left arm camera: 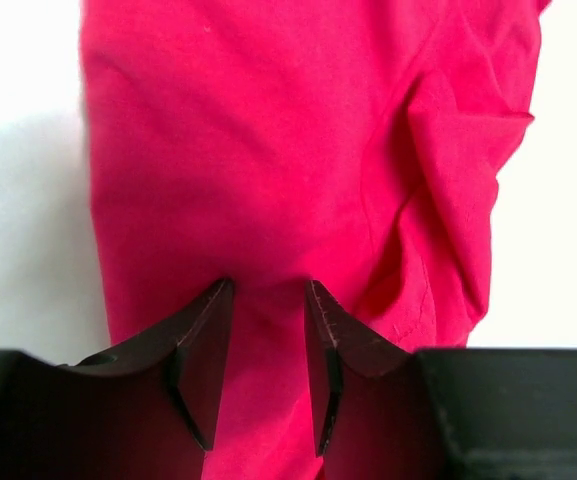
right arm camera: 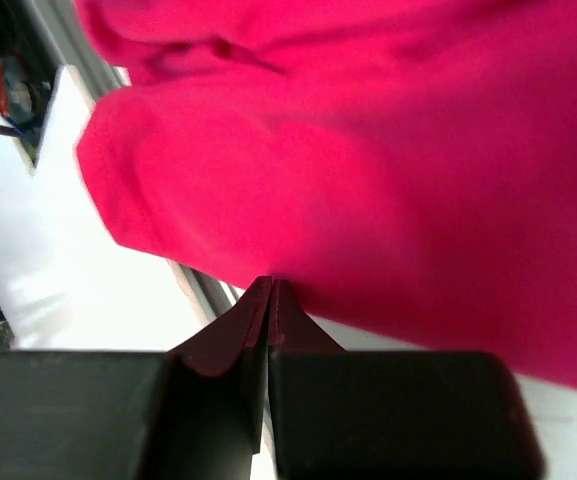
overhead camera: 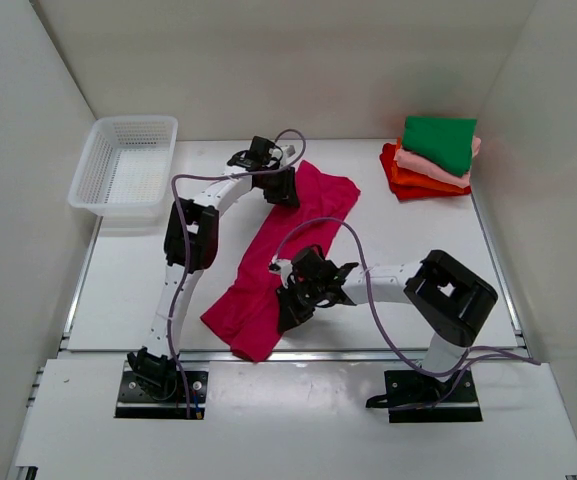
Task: Fold and stack the t-shirts
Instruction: Rotate the tshirt 90 degrees
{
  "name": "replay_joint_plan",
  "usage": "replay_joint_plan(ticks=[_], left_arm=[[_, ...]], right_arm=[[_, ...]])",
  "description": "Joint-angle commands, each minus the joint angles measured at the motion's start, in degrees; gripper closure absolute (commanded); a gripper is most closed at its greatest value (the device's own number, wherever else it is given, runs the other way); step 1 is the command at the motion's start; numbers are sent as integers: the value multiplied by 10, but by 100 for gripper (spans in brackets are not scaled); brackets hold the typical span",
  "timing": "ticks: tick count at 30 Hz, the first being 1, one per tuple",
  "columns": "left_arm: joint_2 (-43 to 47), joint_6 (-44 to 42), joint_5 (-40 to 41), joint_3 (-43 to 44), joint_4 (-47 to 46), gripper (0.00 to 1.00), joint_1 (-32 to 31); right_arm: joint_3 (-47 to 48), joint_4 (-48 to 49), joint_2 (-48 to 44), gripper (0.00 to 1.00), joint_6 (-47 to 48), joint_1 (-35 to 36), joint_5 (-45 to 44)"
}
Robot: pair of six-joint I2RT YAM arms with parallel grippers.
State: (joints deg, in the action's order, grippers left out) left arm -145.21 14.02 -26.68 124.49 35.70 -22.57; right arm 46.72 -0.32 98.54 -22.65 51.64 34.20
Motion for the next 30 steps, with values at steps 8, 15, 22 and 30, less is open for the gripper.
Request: replay_joint_plan(ticks=[8, 15, 22, 30], left_arm=[[-117, 6, 91, 215, 158, 54, 9], [-103, 79, 75, 172, 96, 54, 49], [-127, 119, 63, 204, 55, 54, 65], [-126, 123, 61, 204, 41, 54, 66]], right_arm=[[42, -195, -12, 100, 139, -85, -40], [66, -288, 0, 100, 239, -135, -38], [101, -268, -36, 100, 227, -117, -80], [76, -59, -42, 100, 100, -31, -80]])
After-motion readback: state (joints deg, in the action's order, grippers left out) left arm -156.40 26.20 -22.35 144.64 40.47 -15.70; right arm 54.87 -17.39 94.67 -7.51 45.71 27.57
